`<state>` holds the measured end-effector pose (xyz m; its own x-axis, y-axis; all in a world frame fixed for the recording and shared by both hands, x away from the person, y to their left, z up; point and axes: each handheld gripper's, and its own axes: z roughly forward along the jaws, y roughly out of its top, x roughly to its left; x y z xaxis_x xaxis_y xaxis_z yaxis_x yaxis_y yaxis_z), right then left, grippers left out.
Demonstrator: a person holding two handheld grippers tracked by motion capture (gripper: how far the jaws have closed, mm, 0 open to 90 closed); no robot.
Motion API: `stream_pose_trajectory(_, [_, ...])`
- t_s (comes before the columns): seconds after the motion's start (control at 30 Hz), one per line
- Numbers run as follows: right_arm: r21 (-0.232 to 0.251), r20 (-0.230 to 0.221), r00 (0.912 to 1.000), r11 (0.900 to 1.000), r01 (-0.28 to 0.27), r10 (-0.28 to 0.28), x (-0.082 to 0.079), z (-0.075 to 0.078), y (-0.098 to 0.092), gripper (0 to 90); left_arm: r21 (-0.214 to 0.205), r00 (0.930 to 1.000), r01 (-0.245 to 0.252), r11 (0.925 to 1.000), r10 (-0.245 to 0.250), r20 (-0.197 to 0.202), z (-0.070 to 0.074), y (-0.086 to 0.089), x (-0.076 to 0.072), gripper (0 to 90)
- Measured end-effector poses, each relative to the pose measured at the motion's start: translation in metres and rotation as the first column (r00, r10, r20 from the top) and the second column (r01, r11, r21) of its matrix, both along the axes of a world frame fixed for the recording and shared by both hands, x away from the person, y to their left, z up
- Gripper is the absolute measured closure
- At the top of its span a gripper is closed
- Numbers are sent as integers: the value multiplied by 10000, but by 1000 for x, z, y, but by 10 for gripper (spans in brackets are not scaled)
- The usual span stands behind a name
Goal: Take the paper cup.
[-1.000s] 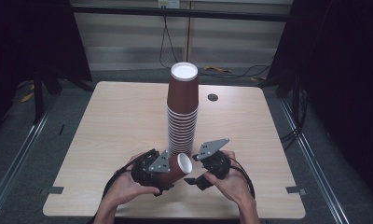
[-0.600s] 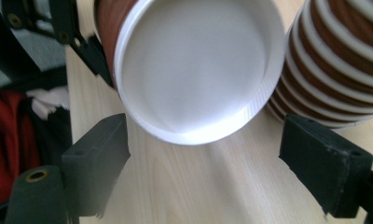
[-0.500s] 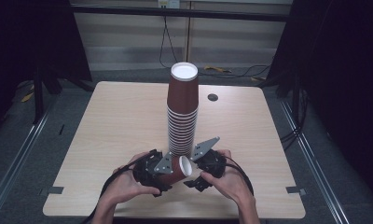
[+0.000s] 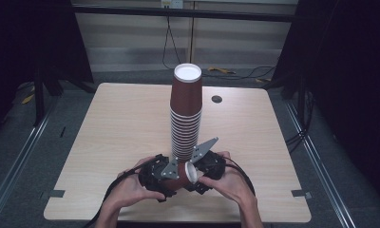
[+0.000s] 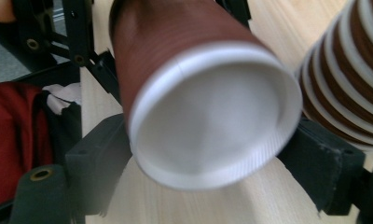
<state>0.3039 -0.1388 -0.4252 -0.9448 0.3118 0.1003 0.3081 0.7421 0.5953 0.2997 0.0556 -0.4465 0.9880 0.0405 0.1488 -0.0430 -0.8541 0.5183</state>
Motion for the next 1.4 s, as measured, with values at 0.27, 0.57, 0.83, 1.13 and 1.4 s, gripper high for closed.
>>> stream_pose_trajectory(0.27, [-119,-154,9992,9993,-364,363,2,1,7,161,88,9998,171,9998,-171,81,0,-4,-2,152])
stream_pose_trajectory(0.57, [173,-233,9975,9977,-656,660,3,1,11,200,-109,9999,133,9999,-133,34,1,-3,-4,152])
stream_pose_trajectory(0.83, [353,-253,9964,9962,-798,807,1,4,9,218,-598,9998,221,9980,-223,-18,0,1,-5,140])
stream_pose_trajectory(1.13, [405,-475,9956,9961,-788,807,2,4,8,226,-1380,9986,385,9897,-433,-313,-4,8,-3,127])
stream_pose_trajectory(1.4, [450,-415,9952,9952,-872,891,3,4,10,230,-1934,9977,507,9798,-586,-354,-4,16,0,129])
